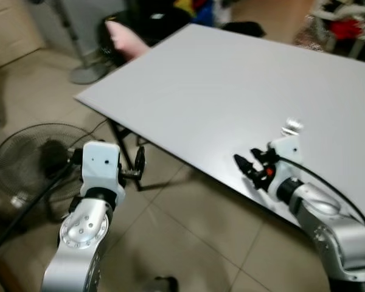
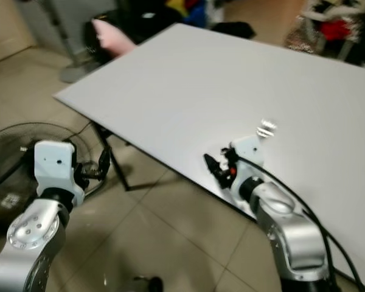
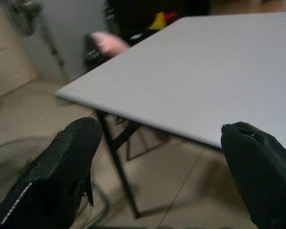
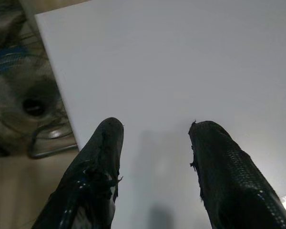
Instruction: Setting the table
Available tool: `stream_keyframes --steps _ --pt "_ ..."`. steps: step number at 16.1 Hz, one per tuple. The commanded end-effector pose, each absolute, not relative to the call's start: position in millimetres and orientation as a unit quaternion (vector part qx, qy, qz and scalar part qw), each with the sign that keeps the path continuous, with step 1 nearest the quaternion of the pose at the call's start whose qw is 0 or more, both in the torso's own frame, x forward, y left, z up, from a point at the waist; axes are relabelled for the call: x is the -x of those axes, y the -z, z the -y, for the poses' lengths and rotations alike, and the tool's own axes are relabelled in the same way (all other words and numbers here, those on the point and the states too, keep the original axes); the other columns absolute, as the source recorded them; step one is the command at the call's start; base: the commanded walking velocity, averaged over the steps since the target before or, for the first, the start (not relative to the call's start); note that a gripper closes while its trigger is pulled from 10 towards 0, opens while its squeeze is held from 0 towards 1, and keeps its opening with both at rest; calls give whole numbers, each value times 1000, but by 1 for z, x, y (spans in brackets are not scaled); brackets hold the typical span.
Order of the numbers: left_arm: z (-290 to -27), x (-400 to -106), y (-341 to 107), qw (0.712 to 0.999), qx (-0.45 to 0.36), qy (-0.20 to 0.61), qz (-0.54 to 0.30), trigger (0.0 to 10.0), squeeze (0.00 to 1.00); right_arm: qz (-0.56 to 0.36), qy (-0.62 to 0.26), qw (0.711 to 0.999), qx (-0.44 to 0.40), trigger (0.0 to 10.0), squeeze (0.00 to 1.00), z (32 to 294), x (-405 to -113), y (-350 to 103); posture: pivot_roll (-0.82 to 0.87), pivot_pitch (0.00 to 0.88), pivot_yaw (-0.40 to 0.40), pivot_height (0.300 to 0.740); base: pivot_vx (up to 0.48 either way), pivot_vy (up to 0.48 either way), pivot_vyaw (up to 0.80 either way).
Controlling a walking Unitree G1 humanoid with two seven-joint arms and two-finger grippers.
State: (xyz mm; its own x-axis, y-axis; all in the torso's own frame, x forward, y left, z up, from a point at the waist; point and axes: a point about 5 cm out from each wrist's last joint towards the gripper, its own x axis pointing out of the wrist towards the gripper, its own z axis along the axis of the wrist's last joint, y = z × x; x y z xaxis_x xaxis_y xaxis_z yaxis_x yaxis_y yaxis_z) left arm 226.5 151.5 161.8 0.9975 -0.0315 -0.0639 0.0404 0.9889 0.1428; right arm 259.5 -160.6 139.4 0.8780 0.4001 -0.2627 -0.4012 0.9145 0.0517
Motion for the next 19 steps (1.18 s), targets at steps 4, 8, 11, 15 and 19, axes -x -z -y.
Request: stream_keyframes --steps 4,8,11,15,19 --pt "-156 -224 -161 997 -74 8 -32 10000 0 -115 -226 967 -19 10000 0 152 -261 -146 -101 41 72 740 0 0 800" --pt "-157 -223 -161 997 -67 1 -33 10000 0 -122 -238 963 -17 10000 0 149 -260 -143 -94 48 58 740 0 0 800" --pt "-158 -221 -163 997 -64 -7 -31 10000 0 -122 -226 966 -27 10000 0 150 -263 -141 -89 51 50 740 0 84 710" --pt "-162 -222 -166 997 -71 -14 -26 10000 0 -116 -183 976 -30 10000 0 155 -270 -140 -81 55 42 740 0 257 0" --pt "-166 -223 -167 997 -78 -16 -25 10000 0 -112 -143 983 -4 10000 0 157 -272 -138 -83 56 53 740 0 253 0"
